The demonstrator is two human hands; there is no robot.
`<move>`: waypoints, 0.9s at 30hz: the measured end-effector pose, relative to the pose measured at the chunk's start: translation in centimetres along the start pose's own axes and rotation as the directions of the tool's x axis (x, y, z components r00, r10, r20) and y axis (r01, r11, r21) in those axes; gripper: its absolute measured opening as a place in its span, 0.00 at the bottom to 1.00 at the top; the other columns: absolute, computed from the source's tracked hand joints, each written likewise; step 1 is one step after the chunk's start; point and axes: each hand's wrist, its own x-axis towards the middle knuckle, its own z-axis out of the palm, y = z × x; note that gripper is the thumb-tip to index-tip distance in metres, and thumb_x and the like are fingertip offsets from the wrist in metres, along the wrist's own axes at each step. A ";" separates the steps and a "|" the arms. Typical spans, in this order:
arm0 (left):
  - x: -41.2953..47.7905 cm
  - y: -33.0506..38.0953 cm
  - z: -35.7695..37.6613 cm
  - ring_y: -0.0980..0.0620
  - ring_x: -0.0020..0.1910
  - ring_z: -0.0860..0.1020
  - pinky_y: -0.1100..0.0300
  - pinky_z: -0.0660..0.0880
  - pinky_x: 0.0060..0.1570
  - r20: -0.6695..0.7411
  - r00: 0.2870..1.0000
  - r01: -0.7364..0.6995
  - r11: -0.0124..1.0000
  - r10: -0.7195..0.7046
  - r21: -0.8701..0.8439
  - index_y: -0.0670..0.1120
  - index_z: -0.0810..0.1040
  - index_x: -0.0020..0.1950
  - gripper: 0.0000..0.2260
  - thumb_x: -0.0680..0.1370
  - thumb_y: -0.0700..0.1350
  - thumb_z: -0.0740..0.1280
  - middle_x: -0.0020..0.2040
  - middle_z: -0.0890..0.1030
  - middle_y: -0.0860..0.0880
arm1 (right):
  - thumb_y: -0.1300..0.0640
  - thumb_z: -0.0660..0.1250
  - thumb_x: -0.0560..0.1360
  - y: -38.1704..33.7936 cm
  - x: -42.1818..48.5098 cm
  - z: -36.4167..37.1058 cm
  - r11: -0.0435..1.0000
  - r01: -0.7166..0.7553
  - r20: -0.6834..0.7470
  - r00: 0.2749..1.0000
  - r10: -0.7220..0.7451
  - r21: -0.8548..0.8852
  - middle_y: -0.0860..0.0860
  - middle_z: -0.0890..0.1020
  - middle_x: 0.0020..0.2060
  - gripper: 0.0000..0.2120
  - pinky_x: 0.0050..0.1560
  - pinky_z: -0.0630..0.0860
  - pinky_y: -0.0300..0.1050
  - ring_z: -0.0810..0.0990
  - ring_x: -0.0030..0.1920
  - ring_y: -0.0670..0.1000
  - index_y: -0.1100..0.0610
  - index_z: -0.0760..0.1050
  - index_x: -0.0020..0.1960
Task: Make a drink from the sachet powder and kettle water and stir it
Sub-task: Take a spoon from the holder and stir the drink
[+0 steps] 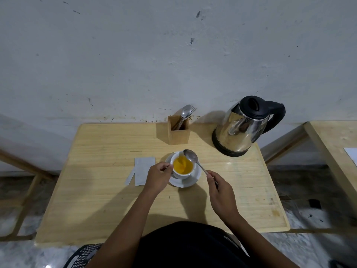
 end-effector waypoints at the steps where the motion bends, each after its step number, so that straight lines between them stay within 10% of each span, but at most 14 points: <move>1: 0.0 0.0 0.0 0.52 0.40 0.79 0.48 0.80 0.47 0.000 1.000 0.002 1.000 -0.002 0.000 0.46 0.82 0.49 0.07 0.77 0.47 0.66 0.42 0.82 0.51 | 0.47 0.57 0.81 -0.1 -0.1 0.0 0.999 0.016 0.005 1.000 -0.016 -0.027 0.44 0.84 0.50 0.16 0.50 0.78 0.46 0.81 0.49 0.44 0.51 0.77 0.63; 13: 0.1 -0.2 0.0 0.51 0.42 0.80 0.48 0.80 0.47 0.005 1.000 -0.003 1.000 0.003 -0.002 0.46 0.83 0.49 0.07 0.77 0.47 0.67 0.43 0.82 0.51 | 0.52 0.56 0.83 -0.1 -0.6 -0.3 0.992 -0.038 0.073 0.997 0.029 0.119 0.41 0.81 0.53 0.15 0.53 0.69 0.24 0.75 0.53 0.29 0.53 0.78 0.63; 18: 0.2 -0.3 -0.1 0.52 0.41 0.79 0.49 0.80 0.46 0.008 1.000 -0.001 1.000 0.001 -0.013 0.46 0.83 0.49 0.07 0.77 0.47 0.67 0.42 0.82 0.52 | 0.53 0.56 0.83 1.0 -0.3 -0.6 0.958 -0.126 -0.007 0.991 0.133 0.258 0.46 0.82 0.53 0.14 0.59 0.73 0.45 0.78 0.55 0.44 0.54 0.79 0.58; 27: 0.2 -0.3 -0.2 0.53 0.40 0.79 0.52 0.78 0.44 0.031 0.999 0.012 0.999 -0.011 -0.041 0.47 0.83 0.48 0.06 0.77 0.47 0.67 0.41 0.82 0.53 | 0.50 0.53 0.83 4.8 1.3 0.4 0.972 -0.227 -0.061 0.971 0.231 0.060 0.50 0.79 0.47 0.13 0.49 0.71 0.48 0.78 0.49 0.51 0.56 0.72 0.58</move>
